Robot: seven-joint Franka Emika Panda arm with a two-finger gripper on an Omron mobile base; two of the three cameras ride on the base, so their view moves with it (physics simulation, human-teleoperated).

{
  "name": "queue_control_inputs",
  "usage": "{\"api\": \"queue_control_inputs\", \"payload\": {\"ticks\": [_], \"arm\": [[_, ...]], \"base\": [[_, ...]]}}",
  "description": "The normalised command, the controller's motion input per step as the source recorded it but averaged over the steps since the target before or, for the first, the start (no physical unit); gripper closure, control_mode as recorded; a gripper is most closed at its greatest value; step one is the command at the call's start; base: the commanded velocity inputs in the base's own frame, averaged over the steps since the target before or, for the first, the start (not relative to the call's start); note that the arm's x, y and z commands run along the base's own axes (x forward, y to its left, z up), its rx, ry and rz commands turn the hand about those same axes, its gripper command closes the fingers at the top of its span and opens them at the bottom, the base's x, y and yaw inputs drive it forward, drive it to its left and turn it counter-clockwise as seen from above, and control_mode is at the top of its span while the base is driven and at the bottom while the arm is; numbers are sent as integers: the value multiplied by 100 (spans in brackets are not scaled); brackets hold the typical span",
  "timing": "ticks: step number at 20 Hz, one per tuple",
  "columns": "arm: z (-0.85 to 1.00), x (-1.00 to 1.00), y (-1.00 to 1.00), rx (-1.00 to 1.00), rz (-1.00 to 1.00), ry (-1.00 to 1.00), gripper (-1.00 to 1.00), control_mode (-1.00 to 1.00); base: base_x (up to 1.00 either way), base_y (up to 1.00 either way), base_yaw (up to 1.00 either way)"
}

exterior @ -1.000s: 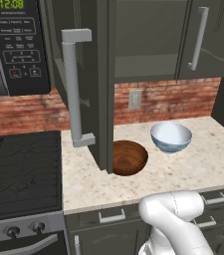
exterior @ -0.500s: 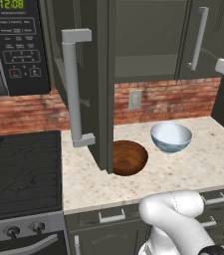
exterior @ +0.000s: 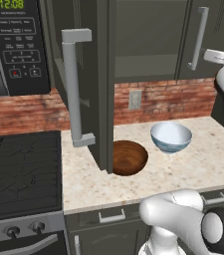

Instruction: Open the cabinet. Pick the bowls from the counter and place them in the cabinet. Then close the cabinet.

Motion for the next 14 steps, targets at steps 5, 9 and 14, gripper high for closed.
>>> {"api": "queue_control_inputs", "payload": {"ticks": [5,9,14], "arm": [[0,70,-12,0,0,6,-100,-100],[0,75,0,0,0,2,-100,-100],[-3,86,-1,0,0,1,-100,-100]], "base": [[0,0,0],[0,0,0],[0,0,0]]}}
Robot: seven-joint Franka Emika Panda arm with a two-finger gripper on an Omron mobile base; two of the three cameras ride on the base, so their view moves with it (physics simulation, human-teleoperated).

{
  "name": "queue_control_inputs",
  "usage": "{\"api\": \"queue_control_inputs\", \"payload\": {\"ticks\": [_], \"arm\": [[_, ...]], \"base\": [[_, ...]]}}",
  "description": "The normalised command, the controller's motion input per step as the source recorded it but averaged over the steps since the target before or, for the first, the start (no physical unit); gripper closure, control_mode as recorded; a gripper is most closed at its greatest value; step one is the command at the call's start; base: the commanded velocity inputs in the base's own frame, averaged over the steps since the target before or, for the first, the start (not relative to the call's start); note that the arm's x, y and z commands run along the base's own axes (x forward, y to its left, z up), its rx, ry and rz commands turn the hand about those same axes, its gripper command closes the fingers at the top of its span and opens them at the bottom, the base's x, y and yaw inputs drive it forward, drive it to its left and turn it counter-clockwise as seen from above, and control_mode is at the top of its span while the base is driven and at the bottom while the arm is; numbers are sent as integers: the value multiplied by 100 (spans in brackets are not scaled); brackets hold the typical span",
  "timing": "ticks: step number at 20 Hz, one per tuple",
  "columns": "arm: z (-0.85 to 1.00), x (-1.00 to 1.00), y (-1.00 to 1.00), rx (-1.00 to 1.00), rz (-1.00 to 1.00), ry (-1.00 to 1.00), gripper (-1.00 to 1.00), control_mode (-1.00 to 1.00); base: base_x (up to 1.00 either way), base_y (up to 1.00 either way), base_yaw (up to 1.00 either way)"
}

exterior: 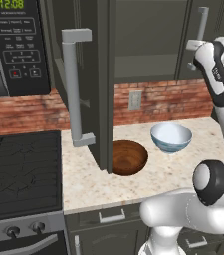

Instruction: Open the cabinet. Pick the bowls from the counter and place them in the cabinet. Then close the cabinet.

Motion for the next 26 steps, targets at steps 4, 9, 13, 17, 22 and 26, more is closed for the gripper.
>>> {"api": "queue_control_inputs", "payload": {"ticks": [4,9,13,17,22,26], "arm": [[-16,94,-7,0,2,0,-100,-100],[-19,98,-5,0,4,0,-100,-100],[-10,59,-3,0,2,0,100,-100],[0,0,0,0,0,0,100,-100],[0,-9,0,0,0,-1,100,-100],[0,-89,-32,0,-7,-15,100,-100]], "base": [[0,0,0],[0,0,0],[0,0,0],[0,0,0],[0,0,0],[0,0,0]]}}
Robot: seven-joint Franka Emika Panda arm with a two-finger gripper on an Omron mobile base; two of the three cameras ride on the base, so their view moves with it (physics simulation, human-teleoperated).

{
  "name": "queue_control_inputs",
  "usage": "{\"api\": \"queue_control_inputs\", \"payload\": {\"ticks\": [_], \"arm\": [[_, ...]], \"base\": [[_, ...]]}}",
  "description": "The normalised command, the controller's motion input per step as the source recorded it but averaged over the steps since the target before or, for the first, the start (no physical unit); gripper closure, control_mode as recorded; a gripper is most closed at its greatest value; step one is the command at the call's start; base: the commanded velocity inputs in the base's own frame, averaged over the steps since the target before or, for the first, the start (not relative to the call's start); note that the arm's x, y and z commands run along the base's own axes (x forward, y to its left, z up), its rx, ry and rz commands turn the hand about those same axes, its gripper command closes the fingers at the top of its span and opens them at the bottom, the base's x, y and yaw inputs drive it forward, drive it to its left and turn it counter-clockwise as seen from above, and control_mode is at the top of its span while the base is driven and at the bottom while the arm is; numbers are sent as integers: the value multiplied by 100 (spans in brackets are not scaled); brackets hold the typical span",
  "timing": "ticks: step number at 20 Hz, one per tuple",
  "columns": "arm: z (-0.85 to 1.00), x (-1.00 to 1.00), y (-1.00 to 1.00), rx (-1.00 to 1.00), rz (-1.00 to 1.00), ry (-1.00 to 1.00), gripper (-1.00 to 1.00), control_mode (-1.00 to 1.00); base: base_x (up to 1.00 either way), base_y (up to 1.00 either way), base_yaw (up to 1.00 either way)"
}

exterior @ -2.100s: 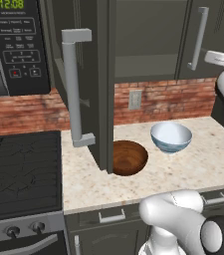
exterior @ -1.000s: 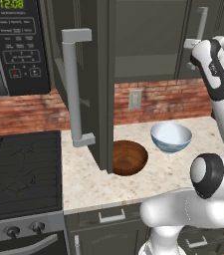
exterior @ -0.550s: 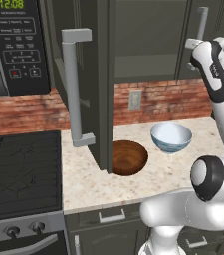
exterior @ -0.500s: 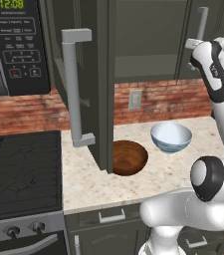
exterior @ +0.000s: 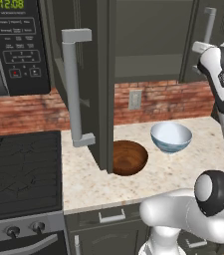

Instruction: Open the cabinet. Pick the bowls from the counter and place them in the cabinet. Then close the cabinet.

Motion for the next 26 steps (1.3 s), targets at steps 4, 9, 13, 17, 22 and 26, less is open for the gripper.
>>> {"api": "queue_control_inputs", "payload": {"ticks": [4,9,13,17,22,26], "arm": [[7,-100,-77,0,-10,-18,100,-100],[15,-100,-93,2,-13,-13,100,-100],[29,-100,-100,7,-16,-1,100,-100],[51,-100,-100,15,-19,9,100,-100],[43,-72,-76,19,-19,25,-100,-100],[-2,-15,0,0,0,0,-100,-100]], "base": [[0,0,0],[0,0,0],[0,0,0],[0,0,0],[0,0,0],[0,0,0]]}}
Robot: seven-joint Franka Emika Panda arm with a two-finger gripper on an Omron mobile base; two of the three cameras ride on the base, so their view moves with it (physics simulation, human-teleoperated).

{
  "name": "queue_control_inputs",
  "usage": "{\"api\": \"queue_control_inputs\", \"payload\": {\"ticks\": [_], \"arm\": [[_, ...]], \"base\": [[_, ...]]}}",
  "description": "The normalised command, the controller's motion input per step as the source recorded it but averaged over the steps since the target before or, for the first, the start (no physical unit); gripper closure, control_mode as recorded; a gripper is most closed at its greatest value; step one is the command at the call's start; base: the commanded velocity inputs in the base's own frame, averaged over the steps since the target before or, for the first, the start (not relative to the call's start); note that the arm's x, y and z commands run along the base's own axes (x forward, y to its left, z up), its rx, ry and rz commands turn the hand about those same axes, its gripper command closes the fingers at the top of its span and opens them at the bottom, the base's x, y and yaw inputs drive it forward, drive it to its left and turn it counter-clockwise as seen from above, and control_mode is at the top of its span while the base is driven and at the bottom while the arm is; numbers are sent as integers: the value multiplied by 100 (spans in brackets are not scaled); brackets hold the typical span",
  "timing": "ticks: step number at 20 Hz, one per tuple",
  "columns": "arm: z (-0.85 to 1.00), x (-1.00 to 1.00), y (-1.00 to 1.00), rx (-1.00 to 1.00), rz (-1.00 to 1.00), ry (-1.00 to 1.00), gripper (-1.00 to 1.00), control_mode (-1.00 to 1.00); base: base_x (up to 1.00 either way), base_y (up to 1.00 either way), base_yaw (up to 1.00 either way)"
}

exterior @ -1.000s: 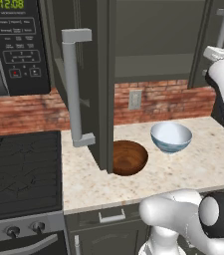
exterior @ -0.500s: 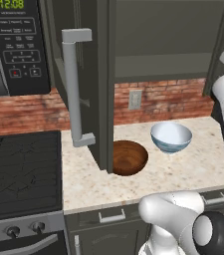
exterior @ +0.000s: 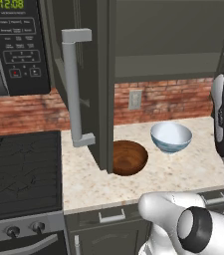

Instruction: Open the cabinet. Pick the bowls from the counter and place them in the cabinet. Then close the cabinet.

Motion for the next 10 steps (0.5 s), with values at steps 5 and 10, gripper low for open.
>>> {"api": "queue_control_inputs", "payload": {"ticks": [5,10], "arm": [[-12,-100,0,0,0,0,-100,-100],[7,-100,5,3,-9,0,-100,-100]], "base": [[0,0,0],[0,0,0]]}}
